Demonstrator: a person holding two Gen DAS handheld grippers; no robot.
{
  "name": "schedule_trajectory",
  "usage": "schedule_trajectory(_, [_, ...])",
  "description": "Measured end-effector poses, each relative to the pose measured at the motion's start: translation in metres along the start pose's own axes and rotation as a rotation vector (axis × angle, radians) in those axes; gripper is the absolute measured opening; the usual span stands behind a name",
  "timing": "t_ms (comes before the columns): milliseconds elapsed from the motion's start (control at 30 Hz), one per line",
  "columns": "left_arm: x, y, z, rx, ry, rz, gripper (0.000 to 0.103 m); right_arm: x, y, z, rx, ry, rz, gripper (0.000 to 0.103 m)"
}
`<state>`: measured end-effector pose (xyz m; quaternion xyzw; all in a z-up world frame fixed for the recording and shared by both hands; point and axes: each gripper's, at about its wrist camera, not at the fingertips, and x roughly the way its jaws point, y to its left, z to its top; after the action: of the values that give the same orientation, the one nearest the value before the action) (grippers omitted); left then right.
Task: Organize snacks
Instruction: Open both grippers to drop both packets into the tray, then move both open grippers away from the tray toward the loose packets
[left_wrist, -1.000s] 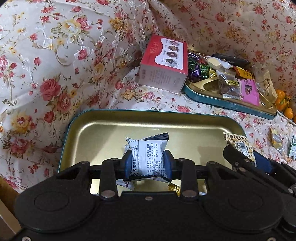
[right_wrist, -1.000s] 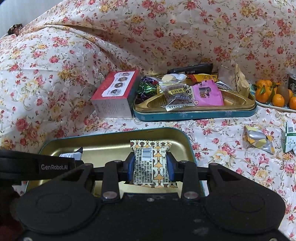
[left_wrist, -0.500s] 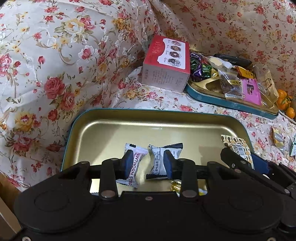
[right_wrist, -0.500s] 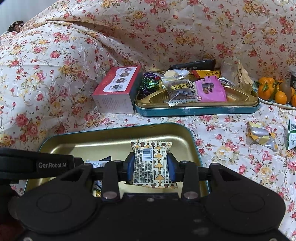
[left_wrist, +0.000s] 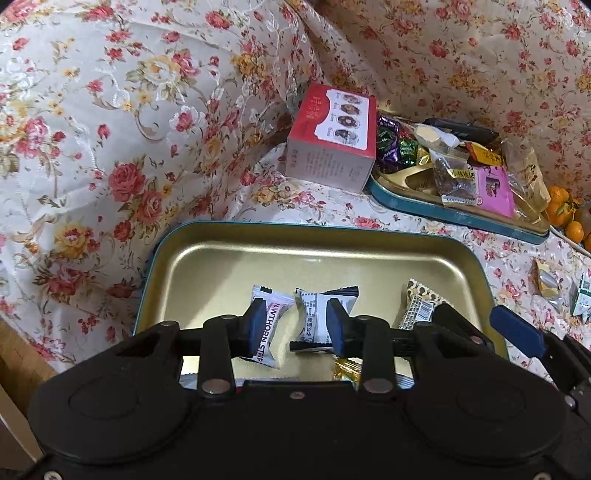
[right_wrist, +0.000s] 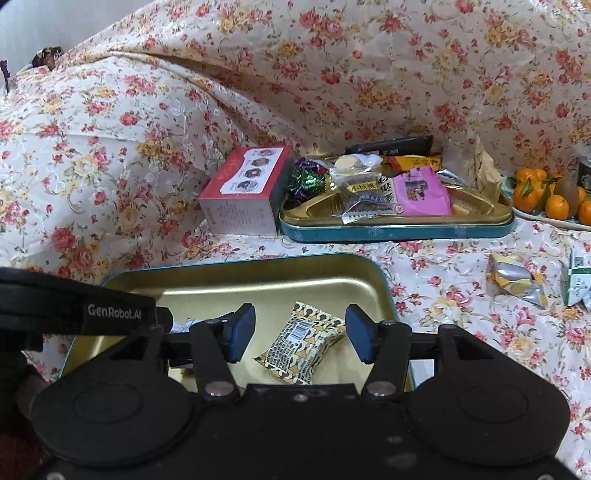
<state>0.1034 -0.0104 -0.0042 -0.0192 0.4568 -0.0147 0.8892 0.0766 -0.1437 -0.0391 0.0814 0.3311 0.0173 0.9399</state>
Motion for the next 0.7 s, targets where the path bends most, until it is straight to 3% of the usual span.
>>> schedule_trajectory(333, [-0.024, -0.027, -0.027, 0.078, -0.007, 0.011, 0.044, -0.042, -0.036, -0.021, 0.017, -0.045, -0.03, 0.057])
schedule_trajectory(700, [-0.044, -0.112, -0.059, 0.257, 0.009, -0.072, 0.044, -0.088, -0.128, -0.064, 0.109, -0.067, -0.177, 0.057])
